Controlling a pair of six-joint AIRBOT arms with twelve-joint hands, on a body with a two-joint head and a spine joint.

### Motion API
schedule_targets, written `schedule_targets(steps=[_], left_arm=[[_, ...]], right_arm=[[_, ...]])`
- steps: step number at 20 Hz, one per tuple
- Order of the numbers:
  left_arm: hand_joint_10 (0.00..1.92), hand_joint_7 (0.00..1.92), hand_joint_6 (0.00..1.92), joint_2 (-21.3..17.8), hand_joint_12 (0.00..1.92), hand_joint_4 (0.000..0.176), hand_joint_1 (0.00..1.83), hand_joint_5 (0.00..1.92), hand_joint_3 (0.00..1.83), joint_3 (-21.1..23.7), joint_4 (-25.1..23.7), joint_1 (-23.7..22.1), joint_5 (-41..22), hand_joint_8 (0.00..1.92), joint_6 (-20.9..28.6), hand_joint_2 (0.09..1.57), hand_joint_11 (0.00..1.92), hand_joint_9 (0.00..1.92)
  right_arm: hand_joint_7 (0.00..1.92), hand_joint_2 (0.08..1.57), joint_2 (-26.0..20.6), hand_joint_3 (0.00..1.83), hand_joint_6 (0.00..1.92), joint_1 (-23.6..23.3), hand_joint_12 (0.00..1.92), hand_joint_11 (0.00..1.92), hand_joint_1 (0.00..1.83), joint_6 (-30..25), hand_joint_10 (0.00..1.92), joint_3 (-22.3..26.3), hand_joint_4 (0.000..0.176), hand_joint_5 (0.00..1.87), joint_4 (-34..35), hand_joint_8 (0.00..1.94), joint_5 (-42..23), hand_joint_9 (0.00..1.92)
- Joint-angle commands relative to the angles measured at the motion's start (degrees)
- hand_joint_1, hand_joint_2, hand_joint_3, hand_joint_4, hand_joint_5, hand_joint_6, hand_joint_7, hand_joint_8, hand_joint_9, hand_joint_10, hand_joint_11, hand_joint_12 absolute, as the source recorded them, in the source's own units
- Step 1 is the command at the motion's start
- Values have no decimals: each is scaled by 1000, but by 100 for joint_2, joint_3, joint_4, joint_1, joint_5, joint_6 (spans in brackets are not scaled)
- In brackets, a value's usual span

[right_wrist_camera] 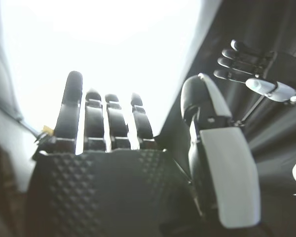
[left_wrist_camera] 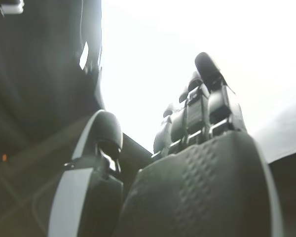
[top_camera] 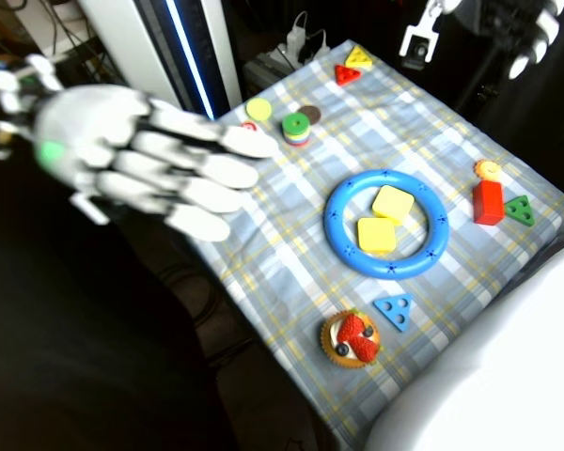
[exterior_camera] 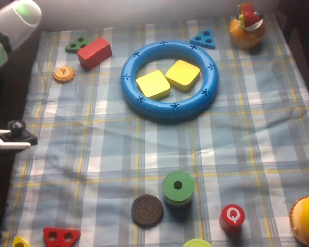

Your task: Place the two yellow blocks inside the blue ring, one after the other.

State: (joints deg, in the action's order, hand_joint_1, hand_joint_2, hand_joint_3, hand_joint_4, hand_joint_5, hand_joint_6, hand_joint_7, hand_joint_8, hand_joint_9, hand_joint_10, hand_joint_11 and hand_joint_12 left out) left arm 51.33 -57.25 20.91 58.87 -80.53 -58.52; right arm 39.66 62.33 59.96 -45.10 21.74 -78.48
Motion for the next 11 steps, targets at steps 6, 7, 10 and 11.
schedule_targets(steps=[6, 7, 10, 11], left_arm=[[0, 0, 0, -188, 0, 147, 483, 0, 0, 90, -360, -5, -1458, 0, 244, 1310, 0, 0], [0, 0, 0, -227, 10, 153, 436, 0, 10, 117, -419, -3, -1585, 0, 244, 1351, 17, 0], [4, 0, 19, -331, 278, 140, 336, 137, 6, 163, -556, -11, -1885, 0, 309, 1337, 0, 59], [2, 16, 57, -351, 360, 132, 377, 269, 1, 140, -663, -96, -1885, 3, 332, 1319, 0, 69]], right_arm=[[0, 1160, -295, 0, 0, 441, 0, 0, 474, -135, 0, 242, 35, 0, 181, 0, -2162, 0], [0, 1178, -321, 0, 0, 476, 10, 22, 375, -147, 0, 259, 30, 0, 194, 0, -2247, 0], [0, 1098, -380, 0, 0, 484, 1037, 0, 291, -197, 14, 246, 55, 0, 127, 0, -2248, 48], [0, 1094, -414, 0, 0, 488, 1183, 0, 343, -273, 35, 246, 23, 0, 103, 0, -2249, 117]])
